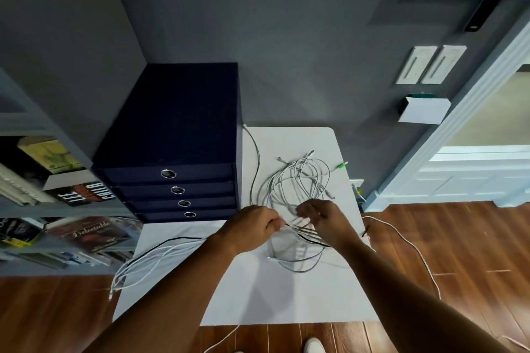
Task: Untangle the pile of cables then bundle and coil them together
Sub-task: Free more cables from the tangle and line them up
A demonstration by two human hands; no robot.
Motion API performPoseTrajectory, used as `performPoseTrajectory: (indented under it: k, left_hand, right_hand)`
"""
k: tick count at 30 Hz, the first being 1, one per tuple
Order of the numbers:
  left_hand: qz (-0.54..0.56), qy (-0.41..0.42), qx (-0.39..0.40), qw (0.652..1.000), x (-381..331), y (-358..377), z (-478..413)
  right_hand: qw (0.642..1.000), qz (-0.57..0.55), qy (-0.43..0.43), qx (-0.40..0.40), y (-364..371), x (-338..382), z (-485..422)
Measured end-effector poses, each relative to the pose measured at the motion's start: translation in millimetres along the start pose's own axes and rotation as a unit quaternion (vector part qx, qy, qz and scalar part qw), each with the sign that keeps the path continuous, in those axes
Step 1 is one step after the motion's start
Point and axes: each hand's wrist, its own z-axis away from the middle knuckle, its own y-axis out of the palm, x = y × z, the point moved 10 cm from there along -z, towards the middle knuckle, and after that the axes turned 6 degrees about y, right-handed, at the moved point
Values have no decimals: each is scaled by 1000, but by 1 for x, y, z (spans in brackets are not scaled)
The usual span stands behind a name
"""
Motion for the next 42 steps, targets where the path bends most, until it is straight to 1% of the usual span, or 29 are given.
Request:
performPoseTrajectory:
  k: [2, 3, 6, 8, 10, 12, 15, 17, 18, 19, 20, 21, 23, 24, 25, 26, 27, 28, 29, 30, 31, 32, 34, 35, 36, 37, 38, 40, 42]
  left_hand:
    - [-10, 6, -1, 1000, 5, 0, 4]
    - [-9, 10, 0, 1000, 6, 0, 5]
    - [-1, 13, -8, 1000, 9, 1, 8]
    - [3, 17, -14, 1000, 9, 1, 8]
    - [0, 25, -14, 1000, 8, 2, 9]
    - [-7, 34, -14, 999, 5, 1, 11]
    - [-4, 39, -14, 999, 2, 2, 14]
    - [-1, 39, -14, 999, 2, 3, 17]
    - [-2, 40, -17, 999, 3, 2, 18]
    - [-2, 43, -21, 999, 3, 1, 18]
    - [-1, 43, -23, 999, 4, 0, 19]
    - [0, 42, -26, 999, 5, -2, 19]
    - [1, 38, -34, 999, 8, -7, 20]
    - [-2, 39, -40, 998, 10, -9, 20]
    - [-4, 40, -46, 998, 10, -11, 21]
    - [-5, 40, -51, 998, 11, -12, 21]
    - [-6, 39, -55, 998, 11, -13, 21]
    - [-6, 38, -58, 998, 11, -13, 22]
    - [-7, 39, -60, 997, 10, -14, 21]
    - [-8, 40, -61, 997, 9, -14, 21]
    - [-9, 43, -62, 997, 8, -15, 21]
    - [-10, 43, -61, 997, 8, -15, 21]
    - [-9, 43, -61, 997, 8, -14, 21]
    - [-9, 45, -63, 997, 8, -14, 22]
    - [-11, 48, -65, 997, 7, -15, 22]
    - [-13, 52, -68, 996, 6, -15, 22]
    - [-15, 55, -70, 996, 6, -15, 22]
    - [-14, 56, -71, 996, 7, -15, 23]
    - [-10, 55, -74, 996, 9, -16, 23]
  right_hand:
    - [994, 93, -13, -58, -13, -10, -6]
    - [990, 129, 25, -58, -16, -20, -8]
    - [955, 223, 196, 15, -11, -72, -12]
    - [927, 281, 239, 73, -3, -92, -15]
    - [915, 322, 220, 107, 4, -95, -20]
    - [923, 315, 202, 86, 1, -96, -30]
    - [920, 373, 111, 41, 0, -74, -52]
    - [951, 277, 119, -72, -22, -84, -64]
    - [952, 224, 208, 35, -10, -109, -63]
    - [979, 148, 137, -27, -15, -97, -71]
    - [988, 111, 76, -77, -26, -86, -75]
    - [991, 14, 130, -38, -21, -89, -65]
    - [978, -31, 200, -42, -19, -82, -42]
    - [969, -10, 244, -40, -16, -88, -35]
    - [967, -2, 255, -20, -9, -95, -34]
    - [969, -2, 247, -17, -9, -89, -30]
    - [977, 52, 203, -48, -15, -86, -36]
    - [972, -34, 234, 9, -3, -85, -30]
    - [980, -27, 190, 46, 6, -78, -36]
    - [979, -57, 190, 46, 11, -85, -39]
    - [968, -46, 241, 60, 12, -88, -33]
    - [970, -15, 239, 36, 10, -92, -32]
    - [972, 55, 222, 42, 15, -95, -36]
    - [964, 58, 256, 32, 12, -98, -34]
    - [961, 38, 274, -15, 4, -99, -33]
    - [961, 69, 262, -54, -6, -93, -33]
    - [960, 71, 246, -113, -18, -83, -30]
    - [963, 99, 190, -163, -29, -61, -29]
    - [969, 130, 177, -114, -22, -45, -30]
